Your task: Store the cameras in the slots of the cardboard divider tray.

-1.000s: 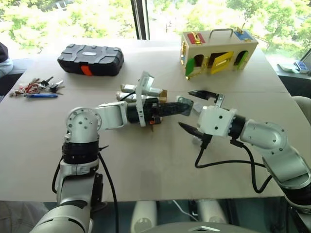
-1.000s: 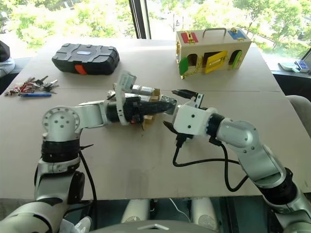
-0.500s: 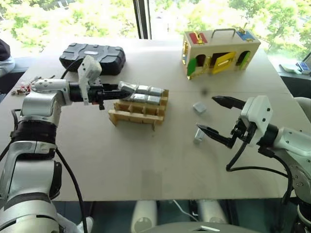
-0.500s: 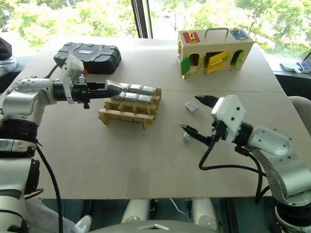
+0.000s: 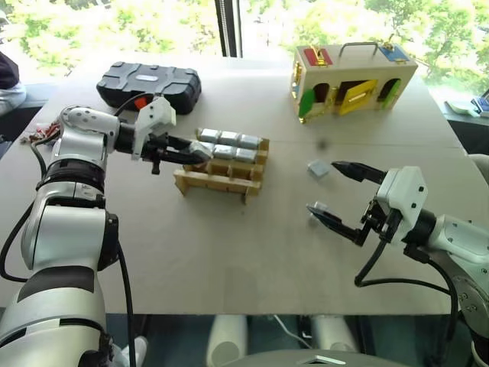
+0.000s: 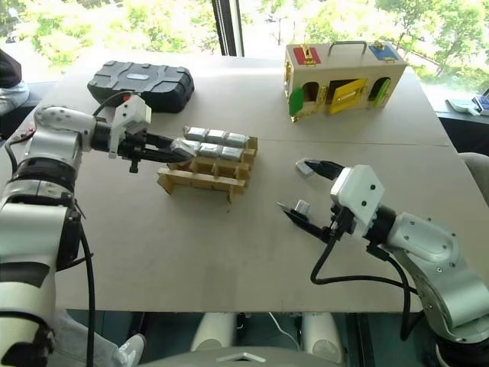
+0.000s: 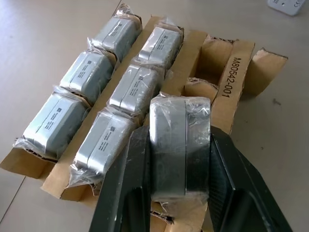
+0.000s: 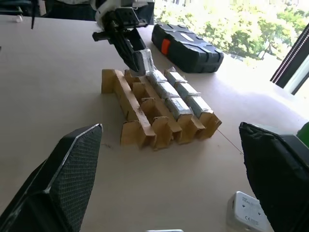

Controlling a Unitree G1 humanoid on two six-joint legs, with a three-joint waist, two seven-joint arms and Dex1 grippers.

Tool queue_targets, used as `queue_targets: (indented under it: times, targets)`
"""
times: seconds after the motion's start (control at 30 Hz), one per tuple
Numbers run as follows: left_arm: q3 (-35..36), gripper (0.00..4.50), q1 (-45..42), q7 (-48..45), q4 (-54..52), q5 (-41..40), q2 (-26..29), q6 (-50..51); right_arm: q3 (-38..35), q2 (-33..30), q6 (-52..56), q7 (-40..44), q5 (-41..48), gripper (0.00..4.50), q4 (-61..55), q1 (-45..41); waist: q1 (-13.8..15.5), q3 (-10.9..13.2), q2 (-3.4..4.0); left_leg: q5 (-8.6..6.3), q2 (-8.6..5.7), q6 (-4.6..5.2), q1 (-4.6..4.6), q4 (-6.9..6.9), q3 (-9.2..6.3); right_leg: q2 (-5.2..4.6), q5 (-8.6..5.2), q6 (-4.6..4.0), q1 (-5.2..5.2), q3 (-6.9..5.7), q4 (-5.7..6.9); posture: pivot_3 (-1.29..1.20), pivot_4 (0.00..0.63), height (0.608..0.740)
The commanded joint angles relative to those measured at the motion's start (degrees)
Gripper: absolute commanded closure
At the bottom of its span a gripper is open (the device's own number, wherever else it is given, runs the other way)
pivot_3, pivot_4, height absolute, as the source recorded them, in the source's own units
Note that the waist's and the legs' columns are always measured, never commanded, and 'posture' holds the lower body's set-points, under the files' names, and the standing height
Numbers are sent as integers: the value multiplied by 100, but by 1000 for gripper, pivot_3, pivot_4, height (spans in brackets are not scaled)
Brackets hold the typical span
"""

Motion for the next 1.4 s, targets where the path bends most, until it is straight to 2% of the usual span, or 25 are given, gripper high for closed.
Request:
queue_targets:
  times: [0.03, 0.27, 0.6, 0.87, 1.07, 1.4]
  targets:
    - [-153, 3644, -322, -36, 126, 116, 98, -175, -76, -132, -309, 161, 69, 0, -148, 2, -3, 0, 0, 0, 0, 0, 2, 0, 0, 0, 0, 0, 0, 0, 4, 0, 150, 740]
    - [-325, 3644, -536, -36, 425, 434, 149, -552, 14, -279, -639, 367, -19, 0, 137, -147, 3, 1, -2, 0, 0, 0, 7, 6, -2, 3, -1, 1, 0, 2, 22, 0, 150, 740]
    - [-461, 3644, -701, -36, 629, 924, 24, -978, 60, -314, -577, 289, 45, 0, 155, -324, 7, 1, -2, 0, 0, 0, 8, 28, -6, 3, -2, 0, 0, 3, 50, 0, 150, 740]
    - [-320, 3644, -951, 65, 762, 1255, -106, -936, 8, -348, -499, 264, 142, 0, 227, -411, 14, 1, -2, 0, 1, 0, 8, 45, -9, 3, -11, -16, 2, 2, 63, 0, 150, 740]
    - [-517, 3644, -1169, 91, 824, 1754, -81, -862, -40, -413, -485, 329, 302, 0, 251, -389, 5, 2, -3, 0, 1, 0, 8, 51, -9, 4, -11, -15, 4, 3, 68, 0, 150, 740]
    - [-552, 3644, -1010, 498, 854, 2165, -135, -1159, -25, -541, -436, 424, 503, 0, 263, -387, 5, 2, -3, 0, 2, 0, 10, 56, -11, 6, -10, -14, 4, 3, 73, 0, 150, 740]
